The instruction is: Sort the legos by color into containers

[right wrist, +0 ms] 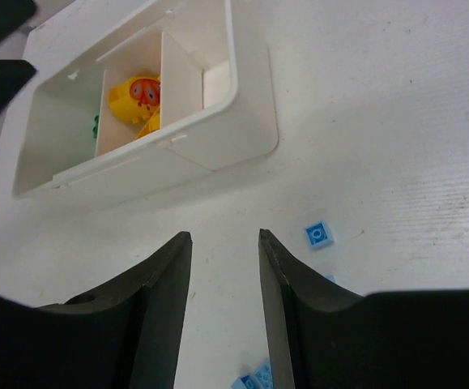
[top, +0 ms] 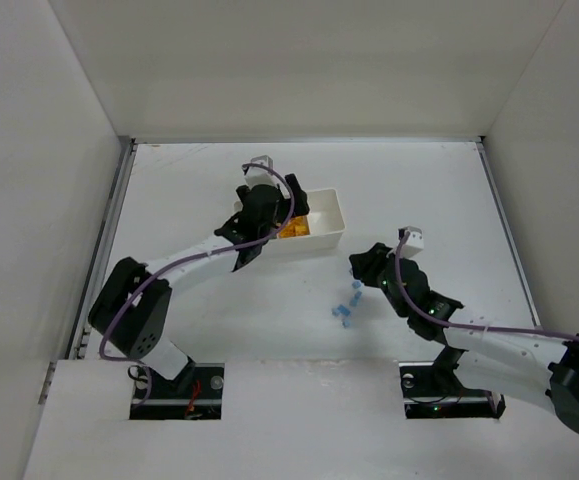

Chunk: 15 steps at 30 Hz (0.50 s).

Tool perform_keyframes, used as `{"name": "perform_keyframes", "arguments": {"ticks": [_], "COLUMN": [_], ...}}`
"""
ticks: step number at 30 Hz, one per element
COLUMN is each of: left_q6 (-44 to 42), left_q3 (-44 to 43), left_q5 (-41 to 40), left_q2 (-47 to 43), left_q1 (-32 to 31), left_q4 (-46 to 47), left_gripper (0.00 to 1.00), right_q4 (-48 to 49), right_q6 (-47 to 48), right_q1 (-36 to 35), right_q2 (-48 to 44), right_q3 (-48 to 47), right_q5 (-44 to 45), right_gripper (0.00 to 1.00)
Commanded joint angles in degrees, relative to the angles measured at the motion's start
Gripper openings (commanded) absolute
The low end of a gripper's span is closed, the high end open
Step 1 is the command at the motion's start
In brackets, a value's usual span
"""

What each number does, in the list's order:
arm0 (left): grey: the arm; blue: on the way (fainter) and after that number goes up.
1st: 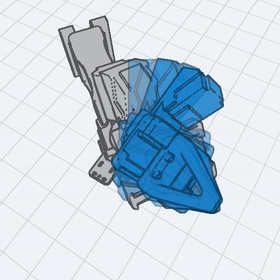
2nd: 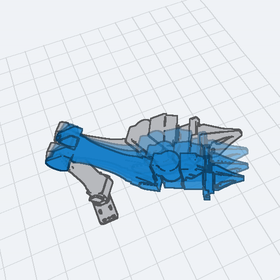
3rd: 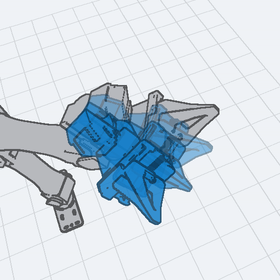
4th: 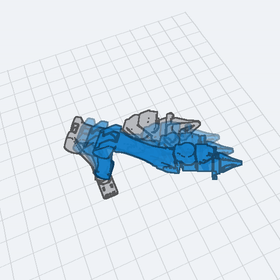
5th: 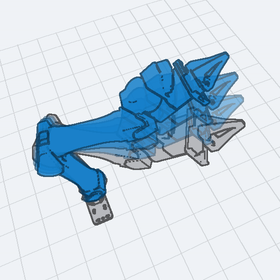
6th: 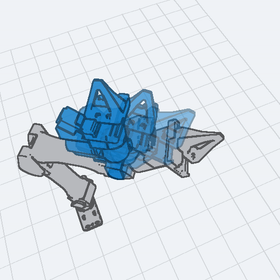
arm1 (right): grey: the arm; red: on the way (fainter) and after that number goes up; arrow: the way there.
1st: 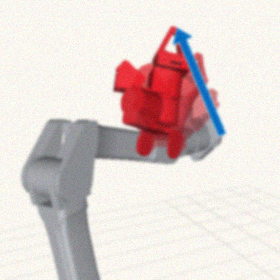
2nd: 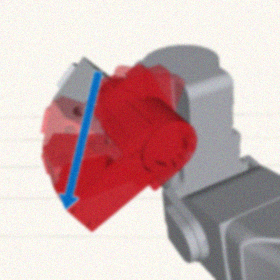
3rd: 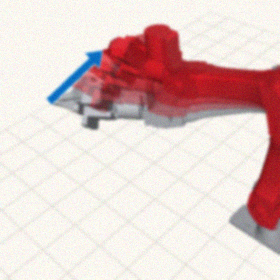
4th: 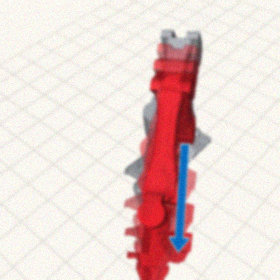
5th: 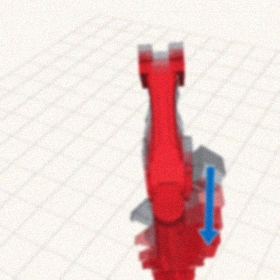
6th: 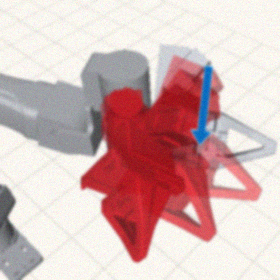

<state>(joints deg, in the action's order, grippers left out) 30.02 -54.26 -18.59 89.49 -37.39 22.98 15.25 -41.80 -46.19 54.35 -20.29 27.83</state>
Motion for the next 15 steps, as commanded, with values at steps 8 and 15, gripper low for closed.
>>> {"name": "perform_keyframes", "arguments": {"ticks": [8, 15], "left_q6": [8.99, 14.89], "left_q3": [-0.57, 0.99], "left_q5": [-5.66, -12.25], "left_q2": [-20.4, -28.14], "left_q1": [-12.21, -18.11], "left_q4": [-1.79, -0.49], "left_gripper": [1.0, 1.0], "right_q4": [-6.71, -9.0], "right_q6": [-0.91, -2.41], "right_q1": [0.71, 1.15], "right_q2": [4.88, 9.02], "right_q3": [-3.08, -5.19], "right_q5": [3.36, 3.98], "right_gripper": [0.22, 0.27]}}
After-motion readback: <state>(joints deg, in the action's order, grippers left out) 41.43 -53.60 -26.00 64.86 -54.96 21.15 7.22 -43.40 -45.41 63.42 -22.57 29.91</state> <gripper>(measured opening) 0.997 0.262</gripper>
